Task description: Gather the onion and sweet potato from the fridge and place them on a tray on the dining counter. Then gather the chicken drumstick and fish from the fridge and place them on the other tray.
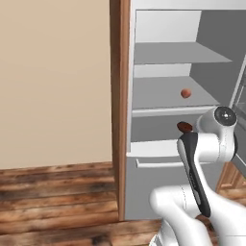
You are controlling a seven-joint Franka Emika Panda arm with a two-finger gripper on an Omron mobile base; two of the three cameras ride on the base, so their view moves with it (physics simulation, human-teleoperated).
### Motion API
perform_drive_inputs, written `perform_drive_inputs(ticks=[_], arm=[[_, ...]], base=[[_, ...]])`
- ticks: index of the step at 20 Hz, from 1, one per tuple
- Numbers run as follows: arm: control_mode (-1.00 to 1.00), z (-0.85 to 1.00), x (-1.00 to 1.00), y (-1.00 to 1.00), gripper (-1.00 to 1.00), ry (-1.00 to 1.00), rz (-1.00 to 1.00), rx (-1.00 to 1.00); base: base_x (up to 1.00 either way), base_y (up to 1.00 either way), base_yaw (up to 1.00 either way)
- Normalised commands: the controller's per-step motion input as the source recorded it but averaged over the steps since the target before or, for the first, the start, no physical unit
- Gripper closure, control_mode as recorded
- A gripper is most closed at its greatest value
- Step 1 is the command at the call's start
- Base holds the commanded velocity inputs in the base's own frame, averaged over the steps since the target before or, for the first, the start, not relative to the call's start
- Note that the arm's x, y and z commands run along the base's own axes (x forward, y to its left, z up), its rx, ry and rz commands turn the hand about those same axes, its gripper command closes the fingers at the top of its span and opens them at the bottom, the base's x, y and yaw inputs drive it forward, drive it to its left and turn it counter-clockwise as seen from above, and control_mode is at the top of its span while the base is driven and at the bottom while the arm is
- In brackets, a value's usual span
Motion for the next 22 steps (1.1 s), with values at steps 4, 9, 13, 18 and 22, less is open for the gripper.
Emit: perform_drive_inputs(ticks=[4, 9, 13, 18, 22], arm=[[1.0, 0.0, 0.0, 0.0, 1.0, 0.0, 0.0, 0.0], [1.0, 0.0, 0.0, 0.0, 1.0, 0.0, 0.0, 0.0], [1.0, 0.0, 0.0, 0.0, 1.0, 0.0, 0.0, 0.0], [1.0, 0.0, 0.0, 0.0, 1.0, 0.0, 0.0, 0.0], [1.0, 0.0, 0.0, 0.0, 1.0, 0.0, 0.0, 0.0]], base=[[-0.17, 0.31, -0.17], [-0.04, 0.39, -0.14], [0.01, 0.35, -0.09], [0.11, 0.23, -0.11], [0.45, 0.2, -0.13]])
